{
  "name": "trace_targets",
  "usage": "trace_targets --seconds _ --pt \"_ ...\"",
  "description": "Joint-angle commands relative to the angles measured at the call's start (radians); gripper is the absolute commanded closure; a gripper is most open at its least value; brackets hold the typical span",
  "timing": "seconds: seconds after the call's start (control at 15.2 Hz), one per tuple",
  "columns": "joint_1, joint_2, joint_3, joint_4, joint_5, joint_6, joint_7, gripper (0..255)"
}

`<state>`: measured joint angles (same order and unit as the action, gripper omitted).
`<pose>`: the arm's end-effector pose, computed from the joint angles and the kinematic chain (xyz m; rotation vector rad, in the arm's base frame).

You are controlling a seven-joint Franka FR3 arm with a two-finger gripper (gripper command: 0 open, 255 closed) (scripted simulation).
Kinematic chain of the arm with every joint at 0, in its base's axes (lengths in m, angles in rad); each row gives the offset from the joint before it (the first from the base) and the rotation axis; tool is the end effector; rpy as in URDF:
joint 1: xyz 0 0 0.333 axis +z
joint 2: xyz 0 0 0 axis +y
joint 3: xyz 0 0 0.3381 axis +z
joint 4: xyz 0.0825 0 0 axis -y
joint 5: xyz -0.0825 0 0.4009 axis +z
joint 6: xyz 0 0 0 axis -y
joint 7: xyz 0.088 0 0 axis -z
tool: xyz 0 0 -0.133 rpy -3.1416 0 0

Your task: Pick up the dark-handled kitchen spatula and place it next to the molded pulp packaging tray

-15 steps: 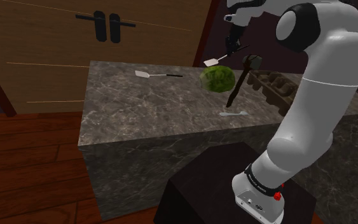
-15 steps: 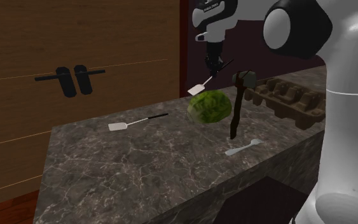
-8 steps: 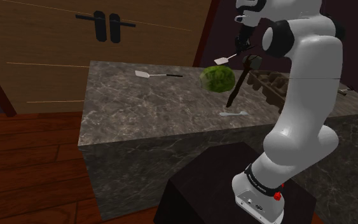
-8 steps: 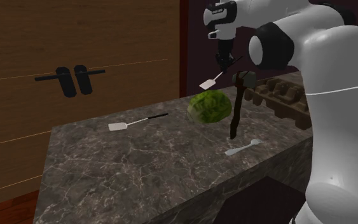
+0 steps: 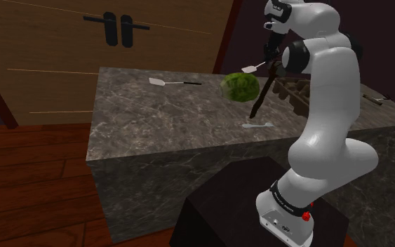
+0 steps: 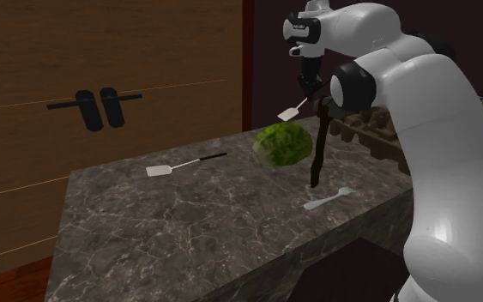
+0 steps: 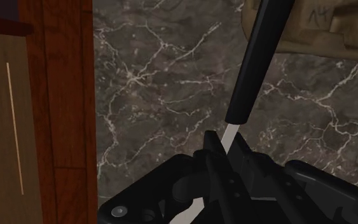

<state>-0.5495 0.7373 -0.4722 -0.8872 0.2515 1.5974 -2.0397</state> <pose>0.5368 -0.5572 0.4837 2.6219 1.6630 -0.0872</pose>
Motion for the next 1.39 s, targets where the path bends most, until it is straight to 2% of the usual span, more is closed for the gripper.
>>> trace_targets --seconds 0.0,0.59,1.32 --pt "0.009 -0.010 -0.002 -0.046 -0.002 0.035 -0.005 255" --pt "0.043 -0.030 -0.004 -0.209 -0.004 0.172 -0.013 255" --pt "0.061 -0.014 0.003 -0.334 0.006 0.309 -0.022 255"
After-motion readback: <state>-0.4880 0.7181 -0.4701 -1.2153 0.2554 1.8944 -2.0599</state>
